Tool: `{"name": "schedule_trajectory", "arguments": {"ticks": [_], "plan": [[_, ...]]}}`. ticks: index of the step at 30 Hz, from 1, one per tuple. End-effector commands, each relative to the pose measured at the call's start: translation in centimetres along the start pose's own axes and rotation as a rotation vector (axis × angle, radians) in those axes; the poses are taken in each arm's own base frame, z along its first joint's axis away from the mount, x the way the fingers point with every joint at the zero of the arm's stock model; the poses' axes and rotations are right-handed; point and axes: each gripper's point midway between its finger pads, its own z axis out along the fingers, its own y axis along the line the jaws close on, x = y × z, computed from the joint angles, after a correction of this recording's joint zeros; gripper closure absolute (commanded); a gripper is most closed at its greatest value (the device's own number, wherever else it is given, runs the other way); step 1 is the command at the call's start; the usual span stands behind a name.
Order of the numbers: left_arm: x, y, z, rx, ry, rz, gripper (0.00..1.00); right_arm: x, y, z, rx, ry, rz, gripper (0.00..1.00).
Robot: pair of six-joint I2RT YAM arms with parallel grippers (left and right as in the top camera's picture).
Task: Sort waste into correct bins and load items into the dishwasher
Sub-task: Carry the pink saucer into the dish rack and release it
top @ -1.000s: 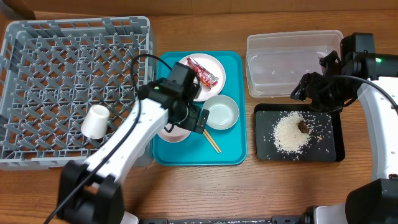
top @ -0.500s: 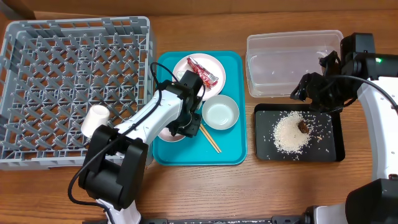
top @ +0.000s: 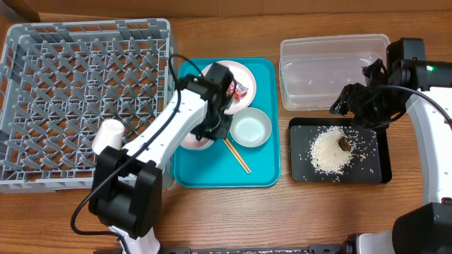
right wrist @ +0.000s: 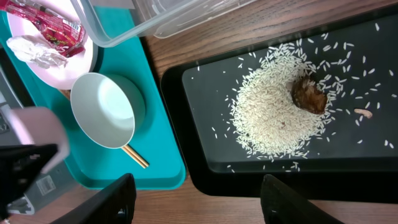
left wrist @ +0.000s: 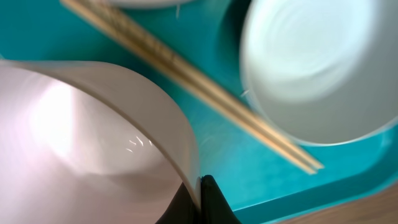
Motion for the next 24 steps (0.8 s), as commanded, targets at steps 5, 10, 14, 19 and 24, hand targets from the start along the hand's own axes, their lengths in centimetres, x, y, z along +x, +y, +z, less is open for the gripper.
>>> {"name": "schedule_trajectory", "arguments": {"ticks": [5, 10, 14, 19, 24], "plan": [[-4.5, 0.6, -11.2, 0.049, -0.324, -0.03, 0.96, -0.5, 0.7, -1.7, -0.009, -0.064, -0.031, 0.34], [-5.2, 3.5, -15.3, 0.099, -0.44, -0.025, 0.96, -0.5, 0.7, -1.7, -0.009, -0.064, -0.031, 0.34], [-5.2, 5.8, -16.8, 0.249, -0.494, 0.012, 0.96, -0.5, 0.7, -1.7, -0.009, -0.064, -0.031, 0.34], [-5.0, 9.9, -18.6, 0.416, -0.584, -0.011, 0.96, -0.5, 0.7, -1.7, -0.009, -0.064, -0.031, 0.34], [-4.7, 14.1, -19.2, 0.542, -0.662, -0.067, 0.96, -0.5, 0.7, -1.7, -0.009, -0.063, -0.03, 0.34]]}}
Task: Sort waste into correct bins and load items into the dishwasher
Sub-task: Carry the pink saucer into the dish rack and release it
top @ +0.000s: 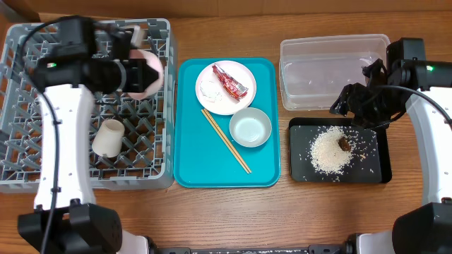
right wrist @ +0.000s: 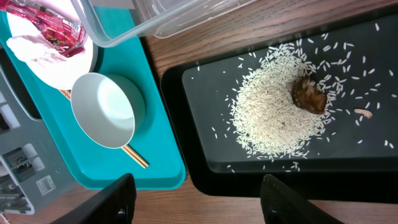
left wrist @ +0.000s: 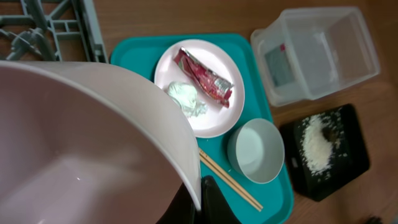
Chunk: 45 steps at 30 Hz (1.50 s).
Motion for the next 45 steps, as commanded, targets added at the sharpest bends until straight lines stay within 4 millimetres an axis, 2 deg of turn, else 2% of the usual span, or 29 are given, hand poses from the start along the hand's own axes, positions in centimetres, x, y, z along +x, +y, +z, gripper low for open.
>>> {"name": "schedule_trajectory", "arguments": {"ticks": [1, 7, 13, 22, 29, 35, 36, 38, 39, 40, 45], "plan": [[-1.1, 0.0, -1.0, 0.19, -0.071, 0.016, 0.96, -0.5, 0.7, -1.7, -0.009, -0.063, -0.03, 0.34], [-1.4, 3.6, -1.0, 0.317, -0.118, -0.11, 0.96, -0.5, 0.7, -1.7, -0.009, -0.063, -0.03, 0.34], [-0.6, 6.3, 0.7, 0.399, -0.101, -0.234, 0.96, -0.5, 0.7, -1.7, -0.009, -0.063, -0.03, 0.34], [1.3, 8.2, 3.1, 0.433, -0.025, -0.348, 0.96, -0.5, 0.7, -1.7, -0.009, -0.064, -0.03, 0.34], [3.9, 10.1, 3.4, 0.323, 0.075, -0.425, 0.96, -0.5, 0.7, -1.7, -0.009, -0.063, -0.03, 0.34], [6.9, 12.6, 2.4, 0.192, 0.169, -0.501, 0.95, -0.5, 0.7, -1.7, -0.01, -0.063, -0.03, 0.34], [7.1, 13.0, 2.2, 0.178, 0.172, -0.508, 0.87, -0.5, 0.7, -1.7, -0.01, -0.063, -0.03, 0.34], [7.3, 13.5, 1.8, 0.169, 0.168, -0.521, 0.56, -0.5, 0.7, -1.7, -0.009, -0.063, -0.03, 0.34], [7.3, 13.7, 1.6, 0.167, 0.163, -0.528, 0.44, -0.5, 0.7, -1.7, -0.01, -0.063, -0.03, 0.34], [7.4, 13.9, 1.4, 0.165, 0.16, -0.534, 0.36, -0.5, 0.7, -1.7, -0.01, -0.063, -0.03, 0.34], [7.6, 14.2, 1.0, 0.164, 0.157, -0.554, 0.21, -0.4, 0.7, -1.7, -0.008, -0.06, -0.029, 0.34]]}}
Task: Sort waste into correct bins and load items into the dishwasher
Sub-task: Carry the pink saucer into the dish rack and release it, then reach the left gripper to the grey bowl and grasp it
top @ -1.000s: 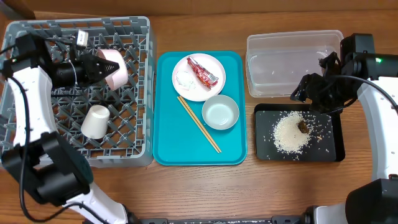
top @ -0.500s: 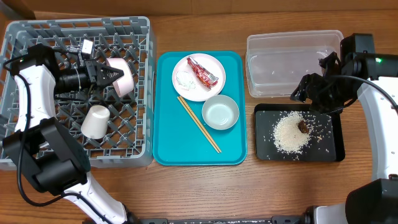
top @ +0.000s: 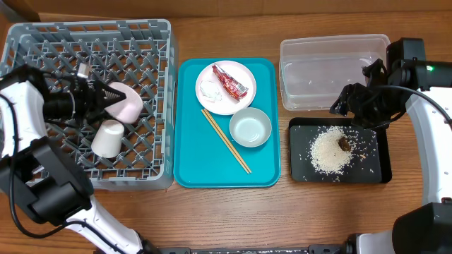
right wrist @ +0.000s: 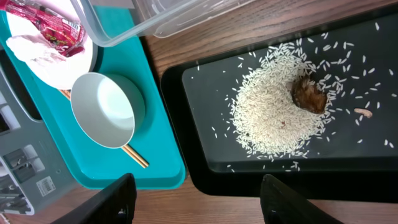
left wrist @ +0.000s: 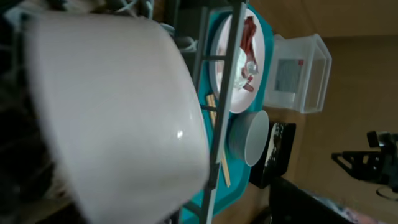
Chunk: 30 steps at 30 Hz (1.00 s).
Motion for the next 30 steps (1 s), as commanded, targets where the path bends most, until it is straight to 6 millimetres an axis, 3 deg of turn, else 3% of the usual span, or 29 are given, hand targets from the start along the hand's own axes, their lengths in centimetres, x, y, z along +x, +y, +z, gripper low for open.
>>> {"name": "schedule_trajectory", "arguments": {"ticks": [1, 6, 10, 15, 17, 19, 24, 30], "plan": [[0.2, 0.7, 0.2, -0.021, 0.019, -0.014, 0.18, -0.4, 0.7, -1.7, -0.009, -0.062, -0.03, 0.34], [0.0, -0.2, -0.6, -0.025, 0.006, 0.002, 0.0, -0.4, 0.7, -1.7, -0.008, -0.058, -0.028, 0.34], [-0.7, -2.0, -2.2, -0.04, -0.042, 0.058, 0.0, -0.2, 0.6, -1.7, -0.006, -0.051, -0.026, 0.34], [-1.0, -6.0, -4.3, -0.071, -0.122, 0.169, 0.0, 0.0, 0.2, -1.7, 0.02, -0.047, -0.021, 0.34], [-0.7, -7.7, -4.6, -0.104, -0.143, 0.224, 0.0, 0.0, -0.1, -1.7, 0.034, -0.047, -0.02, 0.34], [-0.1, -9.4, -4.4, -0.143, -0.144, 0.272, 0.0, -0.1, -0.2, -1.7, 0.041, -0.049, -0.02, 0.28], [2.0, -13.8, -0.7, -0.241, -0.074, 0.404, 0.0, -0.1, -0.2, -1.7, 0.039, -0.053, -0.021, 0.18], [5.2, -18.2, 6.9, -0.328, 0.053, 0.587, 0.0, -0.1, -0.2, -1.7, 0.04, -0.052, -0.021, 0.12]]}}
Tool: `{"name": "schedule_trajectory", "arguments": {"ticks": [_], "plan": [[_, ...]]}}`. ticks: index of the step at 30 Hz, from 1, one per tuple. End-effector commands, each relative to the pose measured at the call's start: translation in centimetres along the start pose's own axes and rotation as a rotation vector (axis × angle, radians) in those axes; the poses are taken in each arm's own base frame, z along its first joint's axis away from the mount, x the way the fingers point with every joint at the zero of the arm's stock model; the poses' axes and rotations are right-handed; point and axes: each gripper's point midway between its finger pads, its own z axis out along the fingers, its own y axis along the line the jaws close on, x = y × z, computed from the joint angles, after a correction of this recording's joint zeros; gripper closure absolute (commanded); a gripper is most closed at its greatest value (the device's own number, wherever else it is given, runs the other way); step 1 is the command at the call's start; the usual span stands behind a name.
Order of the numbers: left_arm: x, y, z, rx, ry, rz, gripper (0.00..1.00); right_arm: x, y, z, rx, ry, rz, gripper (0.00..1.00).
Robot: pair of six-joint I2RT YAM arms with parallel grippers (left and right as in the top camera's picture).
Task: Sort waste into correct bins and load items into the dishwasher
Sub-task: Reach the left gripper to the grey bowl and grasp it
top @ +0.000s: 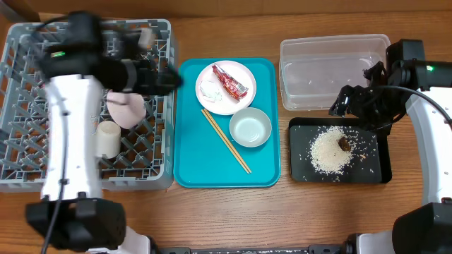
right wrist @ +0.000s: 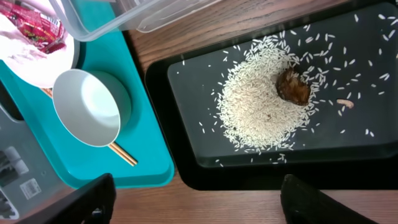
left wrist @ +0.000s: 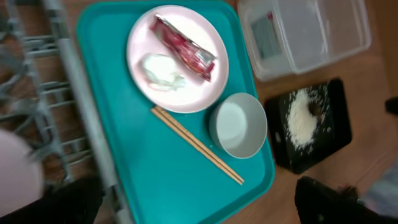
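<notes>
A pink bowl [top: 127, 107] lies in the grey dish rack [top: 42, 42], just above a white cup [top: 107, 137]. My left gripper [top: 164, 77] [left wrist: 199, 202] hangs open and empty at the rack's right edge, looking down on the teal tray [left wrist: 155, 180]. On the tray are a pink plate [left wrist: 177, 59] with a red wrapper [left wrist: 185, 48] and a crumpled tissue [left wrist: 163, 70], a pale blue bowl [left wrist: 237, 124] and chopsticks [left wrist: 198, 146]. My right gripper [top: 353, 106] [right wrist: 199, 202] is open above the black tray [right wrist: 186, 74] of spilled rice [right wrist: 264, 106].
A clear plastic bin [top: 332, 67] stands behind the black tray at the back right. A brown food scrap [right wrist: 292, 87] sits in the rice. The rack fills the left side of the wooden table [top: 296, 212].
My left gripper has let go of the pink bowl, which now rests in the rack. The gripper is open and has moved right to the rack's edge. The right wrist view has shifted slightly.
My left gripper was shut on the pink bowl's rim on the teal tray. It then held the bowl over the rack's back right, then low in the rack beside the white cup. Now the bowl lies there, released. The right arm stayed over the black tray.
</notes>
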Motion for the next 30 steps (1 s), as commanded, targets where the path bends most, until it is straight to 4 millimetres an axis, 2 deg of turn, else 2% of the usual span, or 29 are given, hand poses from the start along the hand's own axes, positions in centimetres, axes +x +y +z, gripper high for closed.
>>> {"name": "schedule_trajectory", "arguments": {"ticks": [1, 5, 8, 15, 22, 25, 30], "plan": [[0.2, -2.7, 3.3, -0.089, 0.065, 0.085, 0.0, -0.5, 0.6, -1.7, -0.009, -0.064, -0.028, 0.12], [0.7, -7.4, 7.7, -0.07, 0.112, 0.24, 0.0, -0.6, 0.2, -1.8, 0.019, -0.071, -0.018, 0.11], [2.2, -9.8, 11.2, -0.09, 0.178, 0.331, 0.0, -0.7, -0.5, -1.8, 0.058, -0.081, 0.019, 0.1], [6.5, -11.1, 18.1, -0.208, 0.347, 0.466, 0.0, -0.8, -1.1, -1.8, 0.09, -0.089, 0.035, 0.08], [11.1, -11.4, 23.1, -0.21, 0.509, 0.509, 0.01, -0.9, -1.1, -1.8, 0.09, -0.09, 0.035, 0.08], [12.7, -10.8, 24.7, -0.218, 0.571, 0.509, 0.08, -0.8, -1.1, -1.8, 0.09, -0.089, 0.035, 0.08], [14.4, -9.6, 25.8, -0.235, 0.645, 0.494, 0.41, -0.8, -1.1, -1.8, 0.09, -0.089, 0.035, 0.08]]}}
